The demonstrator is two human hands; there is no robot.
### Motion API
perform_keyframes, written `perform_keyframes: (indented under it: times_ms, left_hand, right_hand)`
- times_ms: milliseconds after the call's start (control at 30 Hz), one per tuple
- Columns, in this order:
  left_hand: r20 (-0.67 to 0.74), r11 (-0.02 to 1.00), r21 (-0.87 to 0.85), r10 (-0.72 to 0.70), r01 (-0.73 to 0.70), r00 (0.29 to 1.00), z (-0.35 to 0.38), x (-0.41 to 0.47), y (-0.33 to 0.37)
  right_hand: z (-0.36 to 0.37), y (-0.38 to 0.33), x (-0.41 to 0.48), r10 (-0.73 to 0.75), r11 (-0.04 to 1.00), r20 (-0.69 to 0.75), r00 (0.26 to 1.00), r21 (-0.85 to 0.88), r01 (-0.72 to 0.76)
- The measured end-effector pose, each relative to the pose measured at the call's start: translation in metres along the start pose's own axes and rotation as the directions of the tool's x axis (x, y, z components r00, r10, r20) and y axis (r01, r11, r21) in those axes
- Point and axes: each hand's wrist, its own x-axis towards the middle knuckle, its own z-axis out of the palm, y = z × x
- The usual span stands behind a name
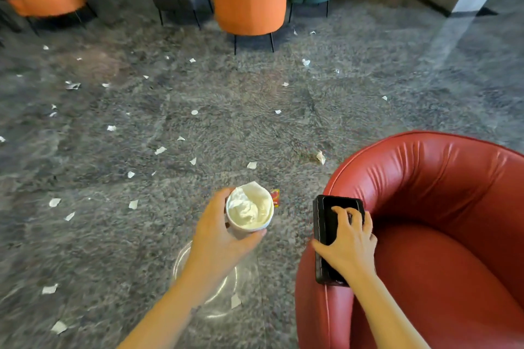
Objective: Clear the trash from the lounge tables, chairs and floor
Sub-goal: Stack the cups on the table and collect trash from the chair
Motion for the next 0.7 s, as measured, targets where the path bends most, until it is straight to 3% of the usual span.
perform_keyframes:
  times_ms: [500, 700]
  left_hand:
    - [0.233, 0.999, -0.045, -0.001, 0.012, 0.973, 0.017, 0.020, -0.035]
    - [0.267, 0.999, -0.053, 0.021, -0.007, 0.963, 0.017, 0.016, -0.023]
  right_hand:
    - [0.044, -0.009, -0.013, 0.173, 0.984, -0.125, 0.977, -0.011, -0.175]
    - [0.047, -0.013, -0.041, 0.323, 0.946, -0.035, 0.946, 0.001, -0.323]
